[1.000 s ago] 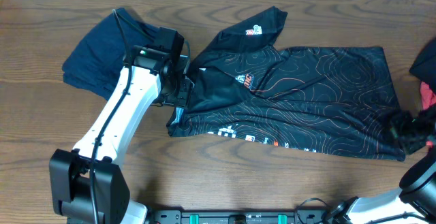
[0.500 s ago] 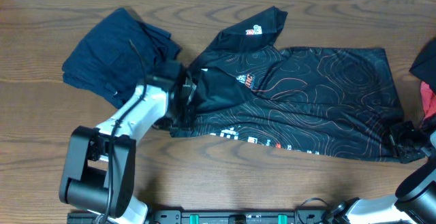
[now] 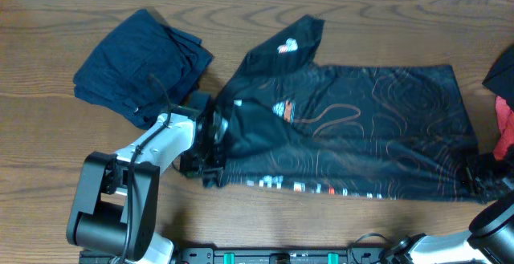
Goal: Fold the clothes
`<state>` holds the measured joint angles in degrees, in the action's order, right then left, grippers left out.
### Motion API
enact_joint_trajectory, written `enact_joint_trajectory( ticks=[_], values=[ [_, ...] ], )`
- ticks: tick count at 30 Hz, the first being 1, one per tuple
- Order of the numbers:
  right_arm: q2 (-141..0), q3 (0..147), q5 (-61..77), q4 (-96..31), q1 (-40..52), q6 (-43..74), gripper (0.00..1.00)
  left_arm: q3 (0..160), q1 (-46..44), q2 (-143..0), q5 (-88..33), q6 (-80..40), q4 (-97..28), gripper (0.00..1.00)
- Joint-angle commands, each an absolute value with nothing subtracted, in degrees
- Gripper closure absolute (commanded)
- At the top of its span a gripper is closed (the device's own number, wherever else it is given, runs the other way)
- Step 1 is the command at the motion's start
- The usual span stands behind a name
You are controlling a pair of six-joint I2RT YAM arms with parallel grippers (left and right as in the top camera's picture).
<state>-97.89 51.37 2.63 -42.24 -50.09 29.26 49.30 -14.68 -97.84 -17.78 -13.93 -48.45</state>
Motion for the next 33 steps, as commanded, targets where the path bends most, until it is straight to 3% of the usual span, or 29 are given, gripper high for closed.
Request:
enact_joint_trajectory(
  ticks=[1, 8, 17, 21, 22, 24, 33],
  values=[
    [-101.6, 50.3, -10.0, -45.2, -54.3, 30.0, 0.83, 47.7, -12.4, -99.3, -19.5, -18.1, -53.8, 0.94],
    [-101.6, 54.3, -9.1, -48.5, -60.3, 30.0, 0.8, 47.7, -12.0, -99.2, -21.7, -16.9, -61.7, 0.94],
    [-101.3, 62.0, 12.6, -48.5, -59.8, 19.3, 0.72, 55.3, -12.0, -93.4, -21.6, -14.4, -68.2, 0.93],
    [-100.1, 66.7, 23.3, -48.7, -59.5, 16.6, 0.69, 62.5, -12.0, -88.4, -21.6, -13.3, -72.6, 0.83],
    [-99.6, 67.7, 25.3, -49.0, -59.5, 16.4, 0.68, 64.3, -12.0, -87.3, -21.6, -13.2, -73.1, 0.75],
    [-98.3, 69.3, 29.5, -49.1, -59.2, 14.9, 0.68, 67.4, -12.0, -85.3, -21.6, -13.1, -73.2, 0.67],
    [-91.5, 71.2, 39.5, -48.5, -52.0, 12.5, 0.67, 75.1, -13.4, -82.8, -21.9, -3.2, -62.6, 0.64]
  ],
)
